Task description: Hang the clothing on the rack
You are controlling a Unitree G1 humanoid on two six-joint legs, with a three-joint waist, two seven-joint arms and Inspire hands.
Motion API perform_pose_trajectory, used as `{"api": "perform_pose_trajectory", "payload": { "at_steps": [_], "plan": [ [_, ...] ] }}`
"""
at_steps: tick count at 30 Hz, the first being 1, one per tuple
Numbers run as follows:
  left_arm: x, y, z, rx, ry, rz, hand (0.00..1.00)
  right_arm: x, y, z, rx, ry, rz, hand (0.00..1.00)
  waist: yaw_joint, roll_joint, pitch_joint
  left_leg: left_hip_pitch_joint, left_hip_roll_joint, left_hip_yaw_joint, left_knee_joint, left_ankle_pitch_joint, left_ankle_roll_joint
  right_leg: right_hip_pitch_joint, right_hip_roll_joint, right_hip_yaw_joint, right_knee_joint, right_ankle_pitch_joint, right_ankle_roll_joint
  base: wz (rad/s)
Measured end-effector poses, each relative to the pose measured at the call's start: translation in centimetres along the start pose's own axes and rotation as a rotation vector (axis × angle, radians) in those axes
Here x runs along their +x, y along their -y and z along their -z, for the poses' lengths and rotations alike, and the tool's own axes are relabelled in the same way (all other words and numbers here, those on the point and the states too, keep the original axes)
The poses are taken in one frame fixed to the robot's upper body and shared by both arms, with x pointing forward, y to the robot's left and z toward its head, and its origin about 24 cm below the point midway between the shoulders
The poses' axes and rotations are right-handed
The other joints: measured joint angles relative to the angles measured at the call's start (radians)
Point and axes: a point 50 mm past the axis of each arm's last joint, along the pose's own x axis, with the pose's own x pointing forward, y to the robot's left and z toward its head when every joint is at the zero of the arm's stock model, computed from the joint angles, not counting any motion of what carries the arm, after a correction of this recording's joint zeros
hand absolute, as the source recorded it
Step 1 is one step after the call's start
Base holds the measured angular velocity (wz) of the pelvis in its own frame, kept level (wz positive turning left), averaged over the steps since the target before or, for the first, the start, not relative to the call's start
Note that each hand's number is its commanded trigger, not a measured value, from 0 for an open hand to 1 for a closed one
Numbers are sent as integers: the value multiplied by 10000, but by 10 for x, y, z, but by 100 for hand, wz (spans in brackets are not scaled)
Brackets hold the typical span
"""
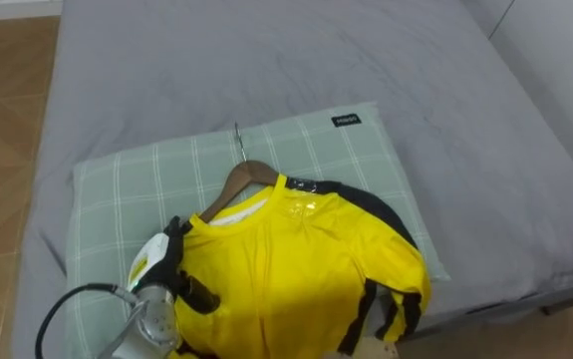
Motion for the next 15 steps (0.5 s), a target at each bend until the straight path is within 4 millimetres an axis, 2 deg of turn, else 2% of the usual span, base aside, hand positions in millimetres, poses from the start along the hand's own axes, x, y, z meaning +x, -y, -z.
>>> {"api": "perform_pose_trajectory", "payload": {
  "at_steps": [15],
  "plan": [
    [2, -6, -5, -420, 65, -715, 0, 0, -2, -1, 350, -25, 101, 0, -115, -39, 41, -379, 9, 8, 278, 18, 23, -442, -25, 24, 386, -50, -3, 0]
  ]
}}
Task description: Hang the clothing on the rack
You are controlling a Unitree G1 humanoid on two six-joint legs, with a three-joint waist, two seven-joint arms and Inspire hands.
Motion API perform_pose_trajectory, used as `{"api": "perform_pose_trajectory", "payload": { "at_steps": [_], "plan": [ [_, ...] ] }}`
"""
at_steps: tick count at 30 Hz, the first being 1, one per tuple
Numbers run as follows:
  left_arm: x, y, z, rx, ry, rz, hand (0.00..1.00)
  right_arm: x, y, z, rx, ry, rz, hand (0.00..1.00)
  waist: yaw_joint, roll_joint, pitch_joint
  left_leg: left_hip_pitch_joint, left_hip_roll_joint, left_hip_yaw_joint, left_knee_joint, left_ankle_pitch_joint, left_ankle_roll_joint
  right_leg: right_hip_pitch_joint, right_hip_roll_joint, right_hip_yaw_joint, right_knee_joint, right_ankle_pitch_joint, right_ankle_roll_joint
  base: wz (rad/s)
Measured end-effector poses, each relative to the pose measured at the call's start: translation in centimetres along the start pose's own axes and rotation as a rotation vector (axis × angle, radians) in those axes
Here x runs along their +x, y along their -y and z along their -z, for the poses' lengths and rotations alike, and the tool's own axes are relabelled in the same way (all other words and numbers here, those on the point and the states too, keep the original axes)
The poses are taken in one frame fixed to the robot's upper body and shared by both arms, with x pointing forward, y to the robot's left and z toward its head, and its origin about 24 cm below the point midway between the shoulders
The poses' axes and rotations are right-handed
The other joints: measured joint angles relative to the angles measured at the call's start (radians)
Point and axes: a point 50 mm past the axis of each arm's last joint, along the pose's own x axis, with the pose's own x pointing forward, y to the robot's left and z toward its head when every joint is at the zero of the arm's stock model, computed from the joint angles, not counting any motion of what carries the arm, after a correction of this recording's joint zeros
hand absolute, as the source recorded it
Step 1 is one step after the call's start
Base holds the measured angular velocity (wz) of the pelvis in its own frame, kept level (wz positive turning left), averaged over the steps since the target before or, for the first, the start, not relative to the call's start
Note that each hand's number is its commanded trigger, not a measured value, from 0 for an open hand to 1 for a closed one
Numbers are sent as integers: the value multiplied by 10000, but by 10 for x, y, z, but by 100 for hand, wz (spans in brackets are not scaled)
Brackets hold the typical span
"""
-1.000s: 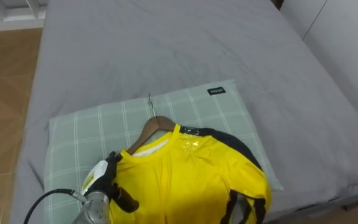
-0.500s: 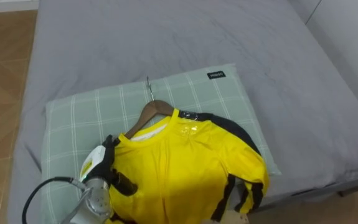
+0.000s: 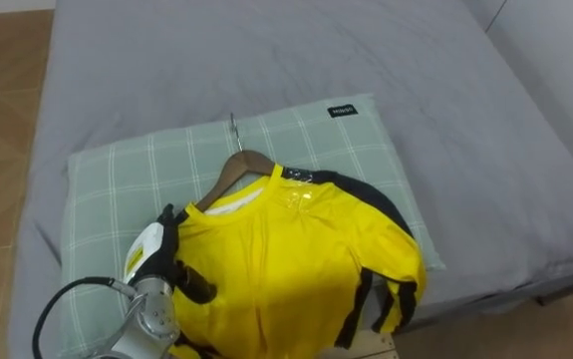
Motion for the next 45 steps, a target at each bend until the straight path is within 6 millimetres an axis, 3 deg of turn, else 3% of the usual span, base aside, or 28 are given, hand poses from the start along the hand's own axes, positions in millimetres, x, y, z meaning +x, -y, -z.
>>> {"api": "perform_pose_trajectory", "payload": {
  "at_steps": [8, 20, 31, 42, 45],
  "plan": [
    [0, -3, -2, -90, 154, -570, 0, 0, -2, 0, 106, 57, -65, 0, -26, -81, 52, -42, -5, 0, 13, -1, 1, -67, -3, 8, 74, -21, -9, 0],
    [0, -6, -3, -108, 292, -1064, 0, 0, -2, 2, 104, 159, 34, 0, -146, -74, 57, -259, 3, -11, 108, 0, 2, -294, 13, 31, 155, -21, -13, 0],
    [3, -9, -11, -26, 544, -937, 0, 0, -1, -1, -62, 260, 20, 0, -170, 94, 170, -390, 35, 31, 303, -8, 11, -530, -16, 40, 532, -83, -45, 0],
    [6, -13, -14, 181, 555, -715, 0, 0, 3, -2, -335, 384, -127, 0, -198, 142, 177, -419, 4, 100, 351, -8, 7, -719, -101, 27, 846, -164, -104, 0],
    [8, -17, -13, 512, 569, -631, 0, 0, 3, -4, -333, 424, -193, 0, -411, 175, 178, -441, -8, 61, 371, -7, 6, -713, -118, 8, 852, -167, -109, 2]
  ]
}}
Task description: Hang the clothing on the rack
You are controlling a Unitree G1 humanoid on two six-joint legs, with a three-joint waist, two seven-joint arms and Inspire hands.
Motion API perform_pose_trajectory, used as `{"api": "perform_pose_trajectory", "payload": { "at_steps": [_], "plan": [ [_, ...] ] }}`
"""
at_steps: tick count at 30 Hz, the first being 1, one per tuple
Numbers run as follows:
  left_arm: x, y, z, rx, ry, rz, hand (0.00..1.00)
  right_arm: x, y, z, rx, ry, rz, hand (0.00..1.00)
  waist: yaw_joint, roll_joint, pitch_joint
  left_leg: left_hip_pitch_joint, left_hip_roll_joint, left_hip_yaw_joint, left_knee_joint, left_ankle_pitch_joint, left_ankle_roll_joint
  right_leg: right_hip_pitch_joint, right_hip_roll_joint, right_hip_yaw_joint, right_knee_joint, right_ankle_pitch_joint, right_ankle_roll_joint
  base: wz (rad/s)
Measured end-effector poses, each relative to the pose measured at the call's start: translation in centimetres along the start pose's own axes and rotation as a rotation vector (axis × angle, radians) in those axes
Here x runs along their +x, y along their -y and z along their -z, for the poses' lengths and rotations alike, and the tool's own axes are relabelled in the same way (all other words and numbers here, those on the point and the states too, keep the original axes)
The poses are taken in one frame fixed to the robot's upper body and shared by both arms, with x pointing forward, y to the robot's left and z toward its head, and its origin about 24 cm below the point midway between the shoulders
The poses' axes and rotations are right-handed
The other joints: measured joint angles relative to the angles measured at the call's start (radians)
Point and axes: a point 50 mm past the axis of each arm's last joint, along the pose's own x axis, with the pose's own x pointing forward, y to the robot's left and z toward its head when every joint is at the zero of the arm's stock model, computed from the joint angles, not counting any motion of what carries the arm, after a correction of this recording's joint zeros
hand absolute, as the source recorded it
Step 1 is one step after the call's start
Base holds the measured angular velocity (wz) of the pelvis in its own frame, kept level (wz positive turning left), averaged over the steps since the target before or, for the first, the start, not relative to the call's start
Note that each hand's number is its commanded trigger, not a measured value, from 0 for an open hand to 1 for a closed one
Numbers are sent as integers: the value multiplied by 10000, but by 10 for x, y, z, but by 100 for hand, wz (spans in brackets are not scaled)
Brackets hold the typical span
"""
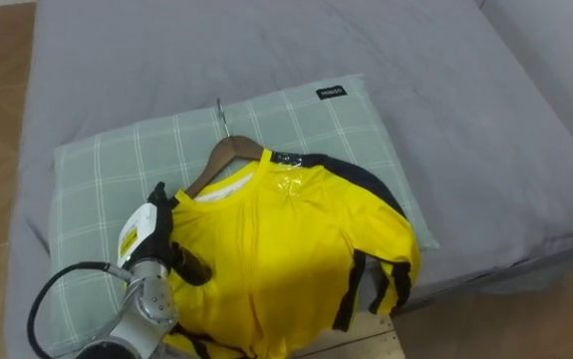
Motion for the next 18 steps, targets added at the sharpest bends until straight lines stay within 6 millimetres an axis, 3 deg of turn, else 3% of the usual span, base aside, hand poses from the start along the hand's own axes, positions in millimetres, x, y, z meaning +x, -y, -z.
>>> {"api": "perform_pose_trajectory", "payload": {
  "at_steps": [4, 7, 10, 18],
  "plan": [
    [4, -4, -9, 362, 286, 164, 0, 0, 1, 1, -8, -30, 26, 0, -203, 90, -2, -16, -24, 9, 21, -2, 4, -6, -22, 8, 16, -2, 9, 0],
    [5, -4, -9, 378, 268, 299, 0, 0, 4, 0, -60, -3, 59, 0, -307, 264, 71, -16, -36, 20, 21, -2, 4, -14, -33, 17, 39, -12, 26, 0],
    [7, -5, -11, 431, 177, 491, 0, 0, 5, -1, -72, 15, 23, 0, -293, 361, 67, -98, -28, 122, 19, 7, 18, -215, -59, 105, 185, -56, 46, -4],
    [11, -13, -13, 614, -105, 665, 0, 0, 9, -1, -112, -23, 100, 0, -289, 371, 63, -200, 2, 333, 9, 17, 26, -512, -47, 334, 357, -55, 25, -7]
  ]
}}
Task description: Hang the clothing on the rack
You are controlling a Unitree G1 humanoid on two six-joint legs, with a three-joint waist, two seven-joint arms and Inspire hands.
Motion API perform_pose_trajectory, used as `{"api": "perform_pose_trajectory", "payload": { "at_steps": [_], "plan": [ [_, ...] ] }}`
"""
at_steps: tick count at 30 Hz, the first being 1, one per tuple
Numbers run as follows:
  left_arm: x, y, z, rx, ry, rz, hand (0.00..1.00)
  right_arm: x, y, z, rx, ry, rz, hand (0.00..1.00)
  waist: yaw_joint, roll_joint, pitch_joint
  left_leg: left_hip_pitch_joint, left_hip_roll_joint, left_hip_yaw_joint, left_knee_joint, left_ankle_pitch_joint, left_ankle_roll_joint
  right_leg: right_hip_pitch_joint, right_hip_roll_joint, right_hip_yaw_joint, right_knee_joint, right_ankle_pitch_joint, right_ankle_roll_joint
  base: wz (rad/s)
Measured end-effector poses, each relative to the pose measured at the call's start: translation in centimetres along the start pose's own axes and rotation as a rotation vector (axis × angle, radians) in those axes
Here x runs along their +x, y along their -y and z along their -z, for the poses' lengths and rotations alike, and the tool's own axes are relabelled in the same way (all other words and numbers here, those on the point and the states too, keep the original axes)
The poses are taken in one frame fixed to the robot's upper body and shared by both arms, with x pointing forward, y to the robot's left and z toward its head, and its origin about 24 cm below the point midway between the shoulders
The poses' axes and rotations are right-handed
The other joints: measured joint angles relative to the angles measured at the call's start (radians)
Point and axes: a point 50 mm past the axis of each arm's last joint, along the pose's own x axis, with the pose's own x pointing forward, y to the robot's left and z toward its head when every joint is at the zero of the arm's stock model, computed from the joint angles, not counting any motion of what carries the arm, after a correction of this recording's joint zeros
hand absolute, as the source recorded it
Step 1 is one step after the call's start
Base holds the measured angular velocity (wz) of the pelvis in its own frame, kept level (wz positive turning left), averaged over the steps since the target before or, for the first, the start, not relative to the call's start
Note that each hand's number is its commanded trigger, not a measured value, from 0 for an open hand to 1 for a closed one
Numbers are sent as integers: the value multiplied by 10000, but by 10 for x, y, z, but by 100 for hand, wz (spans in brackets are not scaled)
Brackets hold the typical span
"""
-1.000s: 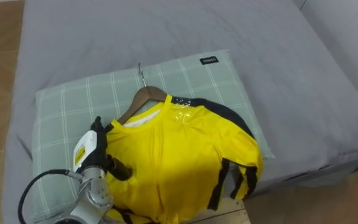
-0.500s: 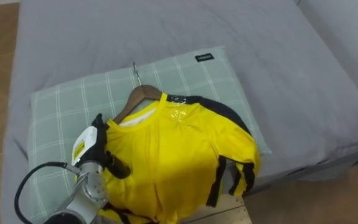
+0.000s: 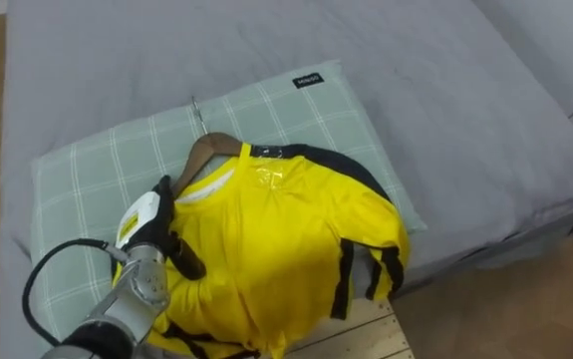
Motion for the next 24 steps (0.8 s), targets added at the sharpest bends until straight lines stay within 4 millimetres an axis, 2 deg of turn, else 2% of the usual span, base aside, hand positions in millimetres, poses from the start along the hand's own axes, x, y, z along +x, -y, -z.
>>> {"api": "perform_pose_trajectory", "payload": {
  "at_steps": [14, 15, 18, 20, 24],
  "plan": [
    [5, -6, -9, 310, -231, 819, 0, 0, 2, 2, 59, -281, 53, 0, 16, 48, -10, 2, -9, -18, -15, 11, 21, 45, -17, -42, -42, 0, 6, 0],
    [6, -7, -9, 319, -244, 839, 29, 0, 2, 2, 69, -309, 54, 0, 15, 54, -9, 3, -9, -18, -12, 11, 21, 46, -19, -42, -42, 0, 6, 0],
    [6, -9, -8, 370, -292, 994, 100, 0, 3, 3, 65, -349, 82, 0, 13, 112, -6, 11, -12, -14, -14, 12, 19, 46, -32, -42, -36, 1, 5, 0],
    [7, -11, -7, 539, -286, 1088, 100, 0, 9, 3, 23, -350, 214, 0, 3, 231, -2, 10, -21, -28, -13, 12, 19, 36, -34, -43, -31, 0, 6, 0],
    [11, -25, -5, 693, -307, 902, 100, 0, 16, 3, -190, -316, 382, 0, -4, 293, -5, 19, -43, -11, -33, 12, 18, 10, -56, -42, -5, -3, 5, 0]
  ]
}}
